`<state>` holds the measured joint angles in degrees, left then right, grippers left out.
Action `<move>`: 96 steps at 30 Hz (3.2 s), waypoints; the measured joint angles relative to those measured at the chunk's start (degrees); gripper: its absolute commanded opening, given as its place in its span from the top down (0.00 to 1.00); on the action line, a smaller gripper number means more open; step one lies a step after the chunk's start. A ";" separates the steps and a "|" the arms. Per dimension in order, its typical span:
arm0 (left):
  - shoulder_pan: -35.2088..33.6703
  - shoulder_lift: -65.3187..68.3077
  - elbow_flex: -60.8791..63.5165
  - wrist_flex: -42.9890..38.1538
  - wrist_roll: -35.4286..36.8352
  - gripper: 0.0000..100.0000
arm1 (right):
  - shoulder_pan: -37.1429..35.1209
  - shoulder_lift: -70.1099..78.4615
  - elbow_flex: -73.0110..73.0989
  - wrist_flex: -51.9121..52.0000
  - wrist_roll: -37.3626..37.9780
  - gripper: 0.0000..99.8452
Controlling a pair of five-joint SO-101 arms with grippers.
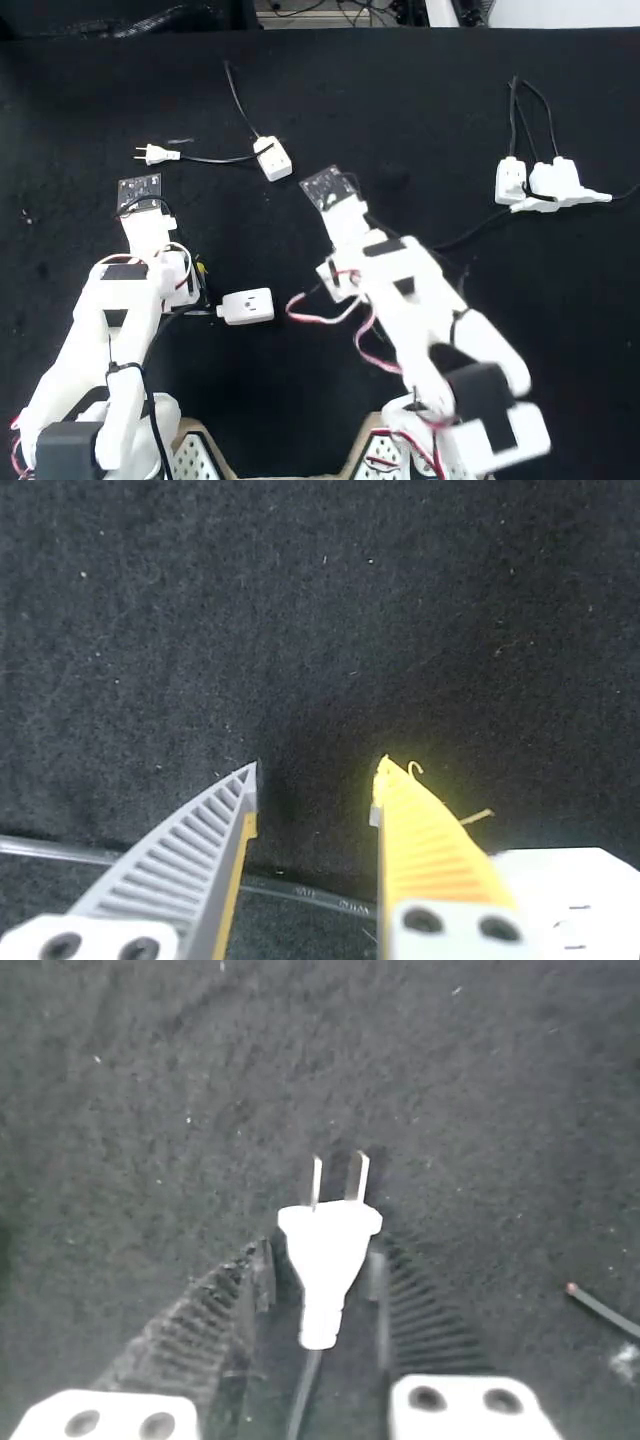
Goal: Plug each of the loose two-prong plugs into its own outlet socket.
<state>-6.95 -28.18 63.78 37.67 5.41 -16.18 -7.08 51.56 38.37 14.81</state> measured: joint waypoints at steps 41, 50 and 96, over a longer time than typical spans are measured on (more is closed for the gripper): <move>-3.25 0.00 0.00 2.90 0.00 0.81 | -25.76 -12.31 3.16 -10.11 -0.09 0.99; -5.63 0.00 -0.97 3.52 2.46 0.81 | -25.67 -16.18 8.44 -14.42 -3.60 0.99; 5.10 -64.62 20.40 15.65 -1.67 0.81 | -32.35 -17.85 16.18 -30.86 -10.99 0.99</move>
<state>-1.85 -92.79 84.18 53.32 3.74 -48.53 -24.92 67.74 7.52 3.82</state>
